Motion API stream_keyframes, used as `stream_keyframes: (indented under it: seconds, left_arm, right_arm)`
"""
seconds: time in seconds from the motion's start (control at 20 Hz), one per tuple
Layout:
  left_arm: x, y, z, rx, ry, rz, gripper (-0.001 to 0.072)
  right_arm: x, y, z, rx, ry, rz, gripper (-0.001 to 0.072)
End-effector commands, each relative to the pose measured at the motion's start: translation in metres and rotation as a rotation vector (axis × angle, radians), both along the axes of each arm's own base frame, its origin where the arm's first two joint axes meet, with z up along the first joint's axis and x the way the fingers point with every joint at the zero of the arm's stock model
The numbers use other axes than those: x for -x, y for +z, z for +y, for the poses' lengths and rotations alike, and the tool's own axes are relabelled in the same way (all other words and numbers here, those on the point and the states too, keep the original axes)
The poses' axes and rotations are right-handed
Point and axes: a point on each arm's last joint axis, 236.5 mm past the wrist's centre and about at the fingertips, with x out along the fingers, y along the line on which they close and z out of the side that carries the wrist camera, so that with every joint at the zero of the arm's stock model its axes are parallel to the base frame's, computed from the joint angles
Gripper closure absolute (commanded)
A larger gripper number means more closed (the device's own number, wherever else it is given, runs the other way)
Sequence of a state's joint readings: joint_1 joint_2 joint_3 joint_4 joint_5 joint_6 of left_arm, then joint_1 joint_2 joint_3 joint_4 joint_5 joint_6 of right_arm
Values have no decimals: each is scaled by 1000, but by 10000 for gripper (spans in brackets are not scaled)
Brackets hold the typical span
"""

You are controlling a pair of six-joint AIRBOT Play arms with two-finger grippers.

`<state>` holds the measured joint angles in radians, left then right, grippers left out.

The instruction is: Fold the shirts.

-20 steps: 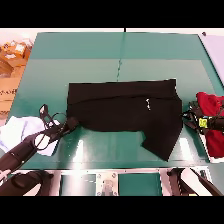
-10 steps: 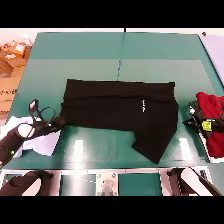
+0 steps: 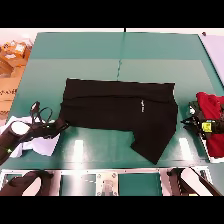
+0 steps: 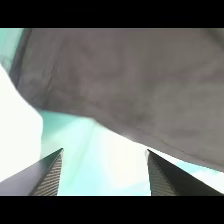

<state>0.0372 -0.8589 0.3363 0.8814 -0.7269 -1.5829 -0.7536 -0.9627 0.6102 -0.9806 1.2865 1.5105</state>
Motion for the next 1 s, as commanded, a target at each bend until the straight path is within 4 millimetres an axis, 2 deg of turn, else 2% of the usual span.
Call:
stream_keyframes:
  seconds: [0.0,0.1,0.15,0.2,0.25,0.3,0.4,0.55,0.7,0.75,0.8,0.85,0.95]
  left_arm:
    - [-10,-9,6,56,160,-34,126]
    - [-28,-4,10,40,210,-121,133]
    - [-36,1,12,23,224,-166,236]
    - [-43,5,13,11,237,-199,234]
    - [-47,8,14,13,255,-218,234]
    - [-49,10,14,25,271,-220,234]
    - [-46,-1,10,54,291,-165,234]
    - [-37,-25,-17,98,179,-30,234]
    - [-53,-19,-25,93,108,-66,237]
    - [-59,-16,-23,89,111,-82,355]
    - [-61,-14,-23,81,98,-93,659]
    - [-60,-14,-23,73,85,-99,683]
    - [-58,-14,-25,79,77,-93,683]
  right_arm:
    - [1,-6,0,3,-14,2,374]
    - [5,-15,3,-4,-25,17,374]
    - [8,-20,5,-10,-31,24,373]
    - [11,-24,9,-20,-29,34,326]
    - [14,-28,14,-29,-20,45,219]
    - [17,-31,19,-37,-9,55,194]
    - [22,-37,28,-53,5,74,194]
    - [28,-42,31,-61,8,91,194]
    - [32,-40,35,-77,21,104,194]
    - [37,-40,38,-88,28,126,194]
    - [45,-42,39,-94,26,165,194]
    - [52,-45,37,-85,22,197,194]
    - [67,-53,39,-87,6,270,194]
